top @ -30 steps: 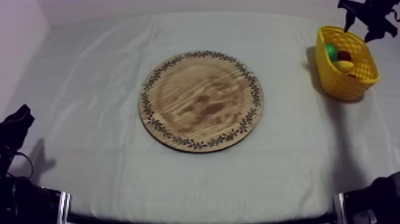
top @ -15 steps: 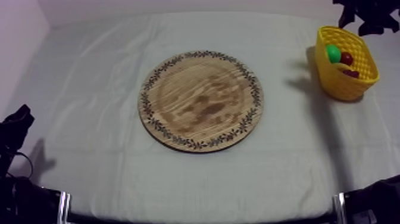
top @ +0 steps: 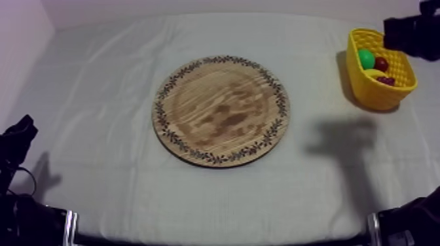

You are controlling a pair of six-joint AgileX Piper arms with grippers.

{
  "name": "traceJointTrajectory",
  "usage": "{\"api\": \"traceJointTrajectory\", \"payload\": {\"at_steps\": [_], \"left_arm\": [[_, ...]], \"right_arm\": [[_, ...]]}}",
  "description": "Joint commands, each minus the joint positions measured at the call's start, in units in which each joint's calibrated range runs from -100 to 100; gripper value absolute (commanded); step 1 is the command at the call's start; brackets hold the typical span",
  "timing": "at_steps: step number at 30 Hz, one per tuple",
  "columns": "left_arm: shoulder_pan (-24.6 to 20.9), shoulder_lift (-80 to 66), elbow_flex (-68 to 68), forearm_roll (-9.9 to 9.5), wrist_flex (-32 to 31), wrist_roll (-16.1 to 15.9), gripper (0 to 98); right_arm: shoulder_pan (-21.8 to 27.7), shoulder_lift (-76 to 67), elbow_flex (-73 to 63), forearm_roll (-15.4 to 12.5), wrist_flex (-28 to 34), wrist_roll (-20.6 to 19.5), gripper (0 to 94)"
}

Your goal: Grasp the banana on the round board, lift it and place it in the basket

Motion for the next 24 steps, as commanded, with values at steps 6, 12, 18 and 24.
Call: {"api": "traceJointTrajectory", "payload": {"at_steps": [6,12,18,24], "left_arm": [[-0.01,0.04,0.0,-0.02,0.0,0.01,0.1],[-0.01,0.04,0.0,-0.02,0.0,0.01,0.1],[-0.01,0.04,0.0,-0.02,0.0,0.01,0.1],[-0.01,0.04,0.0,-0.02,0.0,0.01,0.1]], "right_arm": [[-0.64,-19.24,24.5,6.07,-13.69,-2.82,0.7],[1.94,-25.12,39.25,11.18,-23.54,-6.2,0.3],[5.01,-30.25,47.56,7.19,-30.78,-3.15,0.3],[8.72,-33.76,51.84,-6.29,-34.22,6.66,0.2]]}}
